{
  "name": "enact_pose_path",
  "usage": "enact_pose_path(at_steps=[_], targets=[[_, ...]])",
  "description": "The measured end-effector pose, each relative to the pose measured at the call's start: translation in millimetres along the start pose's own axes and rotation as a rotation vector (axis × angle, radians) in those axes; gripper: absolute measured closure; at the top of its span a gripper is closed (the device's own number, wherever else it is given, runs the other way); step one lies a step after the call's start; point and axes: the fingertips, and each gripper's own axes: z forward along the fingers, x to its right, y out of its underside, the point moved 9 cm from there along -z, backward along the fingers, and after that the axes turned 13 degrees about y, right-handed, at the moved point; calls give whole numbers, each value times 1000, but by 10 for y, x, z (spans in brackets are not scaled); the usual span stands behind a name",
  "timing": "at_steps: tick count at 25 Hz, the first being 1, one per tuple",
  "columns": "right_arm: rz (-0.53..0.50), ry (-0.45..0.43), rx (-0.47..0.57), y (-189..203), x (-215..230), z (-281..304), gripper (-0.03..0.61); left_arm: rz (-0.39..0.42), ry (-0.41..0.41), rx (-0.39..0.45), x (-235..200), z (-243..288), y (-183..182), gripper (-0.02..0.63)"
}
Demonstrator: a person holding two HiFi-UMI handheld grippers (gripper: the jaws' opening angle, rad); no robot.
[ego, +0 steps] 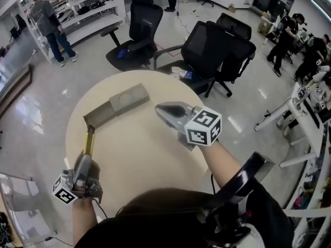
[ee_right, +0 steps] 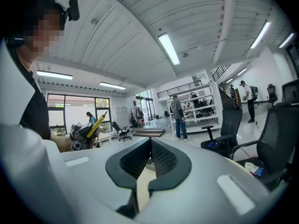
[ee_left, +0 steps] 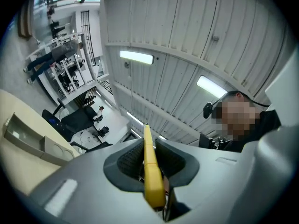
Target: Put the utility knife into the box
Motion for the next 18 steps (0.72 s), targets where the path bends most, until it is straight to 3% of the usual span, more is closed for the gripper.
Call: enact_pose_path(at_steps=[5,10,18], targets=[[-8,-30,-11,-31,23,64,563,-32,-53,40,-53,-190,144,541],[3,-91,-21,-2,-4,140,563,-6,-139,76,104,-295,128,541],[24,-103,-40,80,33,210,563,7,-175,72,82,-350,78,541]])
